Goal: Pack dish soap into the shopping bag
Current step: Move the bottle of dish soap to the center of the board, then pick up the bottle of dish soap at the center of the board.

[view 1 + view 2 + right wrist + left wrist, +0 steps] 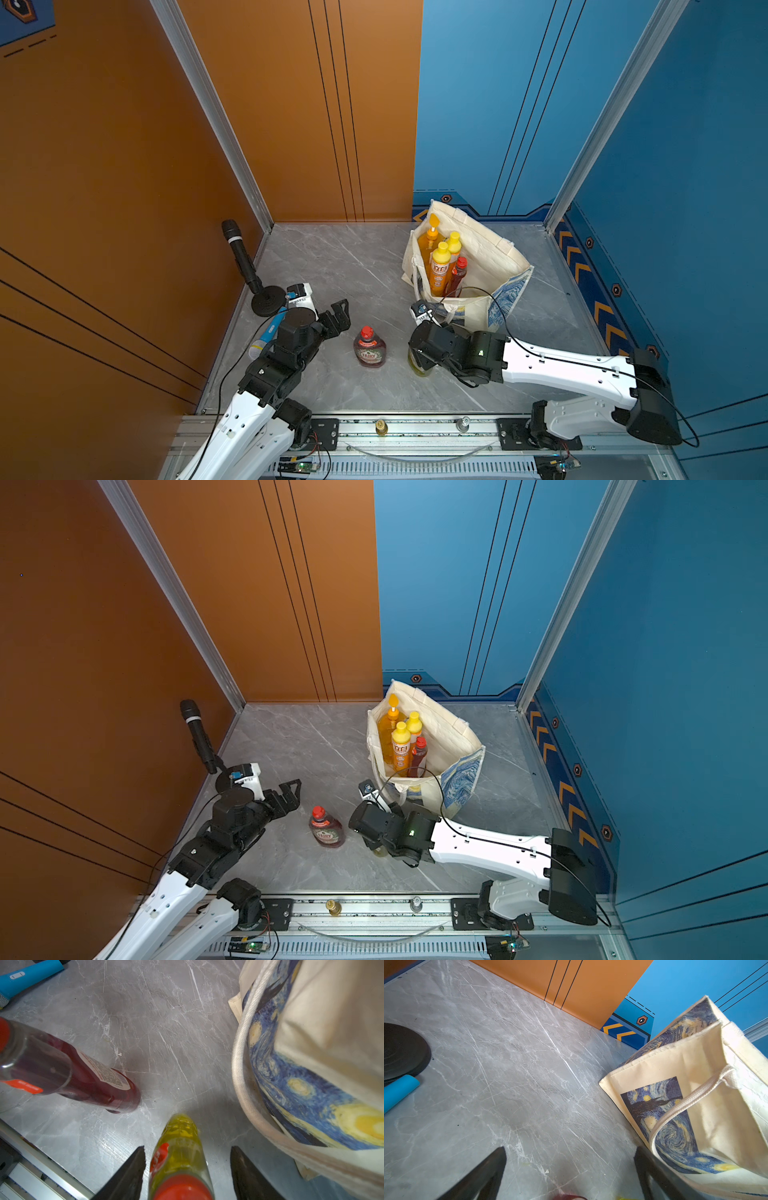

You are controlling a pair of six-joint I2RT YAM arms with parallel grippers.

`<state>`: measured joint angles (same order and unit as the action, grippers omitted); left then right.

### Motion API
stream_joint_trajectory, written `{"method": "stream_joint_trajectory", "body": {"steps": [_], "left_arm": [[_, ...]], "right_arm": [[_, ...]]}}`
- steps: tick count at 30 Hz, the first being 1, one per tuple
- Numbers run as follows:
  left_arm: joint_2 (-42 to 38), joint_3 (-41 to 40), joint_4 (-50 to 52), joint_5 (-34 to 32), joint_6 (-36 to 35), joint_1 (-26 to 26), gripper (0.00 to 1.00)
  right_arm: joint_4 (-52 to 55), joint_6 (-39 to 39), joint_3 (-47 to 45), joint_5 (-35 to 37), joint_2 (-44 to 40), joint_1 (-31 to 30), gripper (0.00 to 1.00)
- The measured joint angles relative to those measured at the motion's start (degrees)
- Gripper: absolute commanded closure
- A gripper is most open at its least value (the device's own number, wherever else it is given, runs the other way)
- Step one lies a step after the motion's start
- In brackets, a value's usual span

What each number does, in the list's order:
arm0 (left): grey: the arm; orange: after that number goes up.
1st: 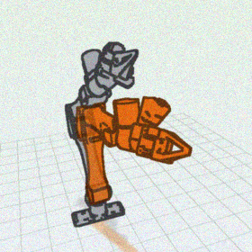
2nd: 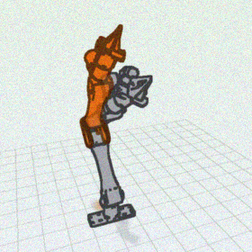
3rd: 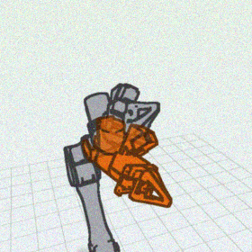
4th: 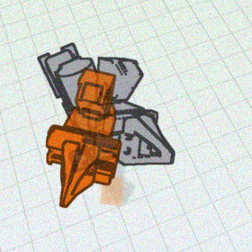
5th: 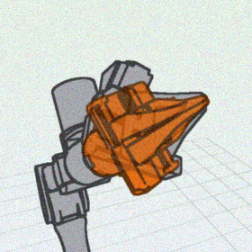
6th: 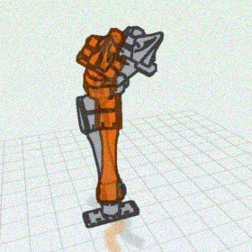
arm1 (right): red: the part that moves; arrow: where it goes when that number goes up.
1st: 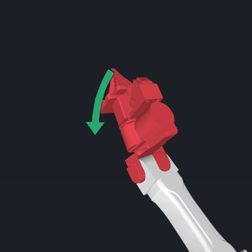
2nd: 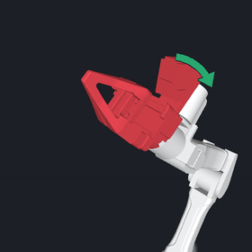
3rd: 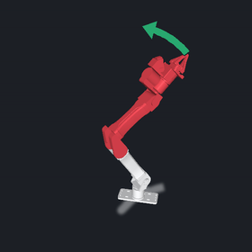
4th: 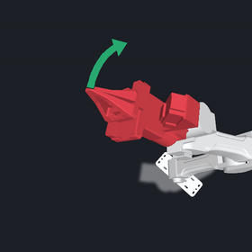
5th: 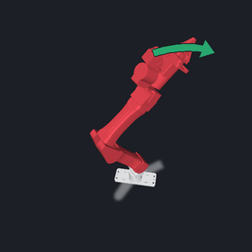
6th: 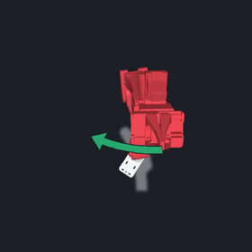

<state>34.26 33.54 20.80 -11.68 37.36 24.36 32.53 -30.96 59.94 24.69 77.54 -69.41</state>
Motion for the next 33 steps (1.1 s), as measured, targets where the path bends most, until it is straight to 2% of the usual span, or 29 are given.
{"method": "stream_joint_trajectory", "body": {"steps": [7, 12, 18, 26, 29, 33], "left_arm": [[1.03, 0.61, -0.26, 0.48, -0.04, 0.0, 0.02], [2.21, 1.14, -0.85, 1.88, -0.07, 0.0, 0.02], [4.28, 2.08, -2.1, 3.26, -0.07, 0.0, 0.02], [7.89, 6.01, -4.46, 5.29, -0.5, 0.0, 0.01], [9.9, 7.61, -4.85, 6.47, -0.92, 0.02, 0.02], [13.11, 10.45, -5.2, 8.26, -1.66, 0.31, 0.04]], "right_arm": [[0.02, 0.0, 0.57, 0.09, 1.84, 0.24, 0.37], [-0.11, -0.02, 0.57, 0.04, 2.25, 0.98, 0.42], [-0.61, -0.02, 0.57, 0.02, 2.91, 1.18, 0.43], [-1.29, 0.0, 0.57, -0.02, 3.32, 1.25, 0.47], [-1.53, 0.09, 0.57, -0.26, 3.58, 1.22, 0.54], [-2.05, -0.02, 0.57, -0.66, 3.76, 1.22, 0.59]]}}
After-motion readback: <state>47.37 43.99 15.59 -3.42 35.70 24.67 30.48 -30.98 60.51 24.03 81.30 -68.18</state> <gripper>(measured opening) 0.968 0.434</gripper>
